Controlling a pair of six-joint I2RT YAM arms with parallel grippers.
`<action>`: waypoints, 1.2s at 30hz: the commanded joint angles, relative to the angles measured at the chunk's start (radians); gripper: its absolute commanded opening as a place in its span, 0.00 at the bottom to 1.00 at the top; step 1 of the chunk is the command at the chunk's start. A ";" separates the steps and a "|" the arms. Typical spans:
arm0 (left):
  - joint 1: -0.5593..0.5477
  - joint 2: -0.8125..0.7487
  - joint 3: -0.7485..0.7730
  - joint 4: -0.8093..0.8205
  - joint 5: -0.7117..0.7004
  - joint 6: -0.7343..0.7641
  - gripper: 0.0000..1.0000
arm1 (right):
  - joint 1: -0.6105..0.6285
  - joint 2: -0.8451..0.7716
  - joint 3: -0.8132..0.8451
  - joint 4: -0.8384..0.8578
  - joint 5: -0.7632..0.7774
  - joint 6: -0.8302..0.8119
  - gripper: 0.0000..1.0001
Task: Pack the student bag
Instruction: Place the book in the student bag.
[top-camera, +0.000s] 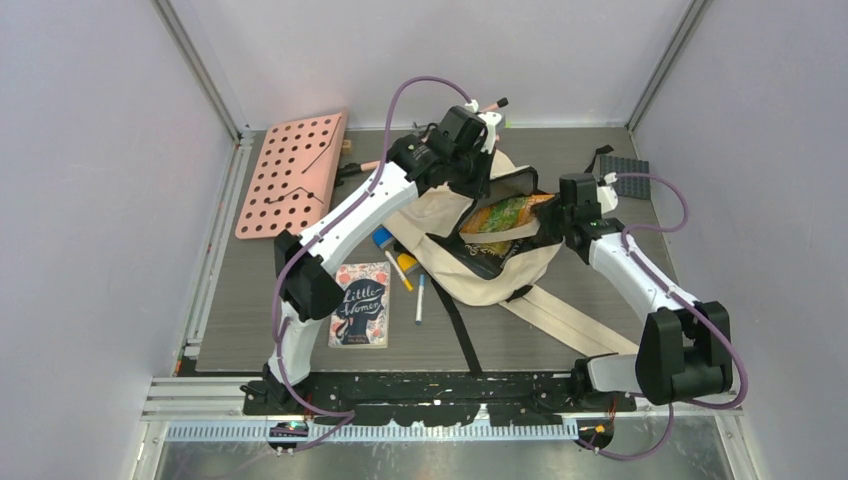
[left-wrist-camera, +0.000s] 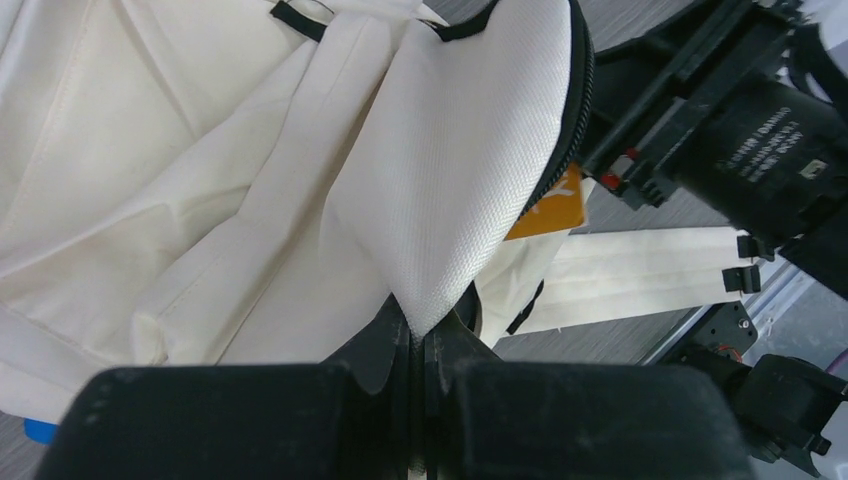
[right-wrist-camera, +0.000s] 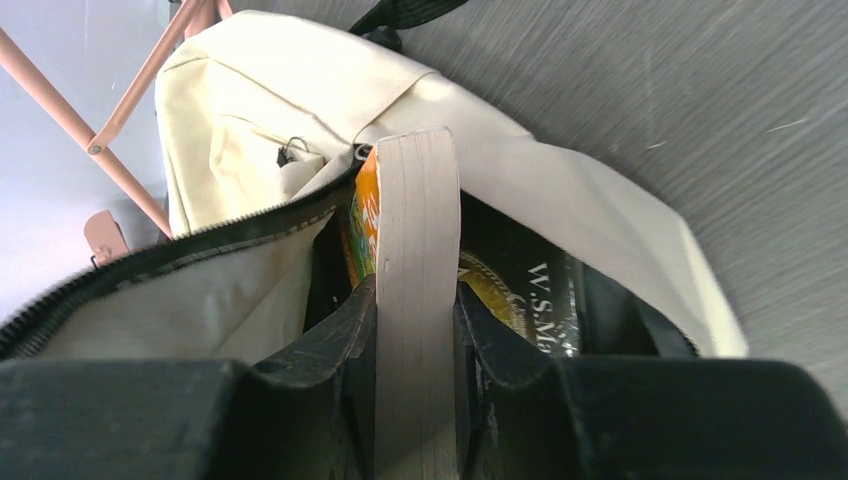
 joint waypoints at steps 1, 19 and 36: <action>0.000 -0.028 -0.001 0.092 0.051 -0.036 0.00 | 0.052 0.045 -0.001 0.121 0.090 0.058 0.01; 0.002 -0.075 -0.084 0.117 0.036 -0.060 0.00 | 0.163 0.260 0.072 0.068 0.075 -0.002 0.56; 0.008 -0.061 -0.072 0.119 0.059 -0.055 0.00 | 0.142 0.346 0.110 0.033 -0.038 -0.056 0.38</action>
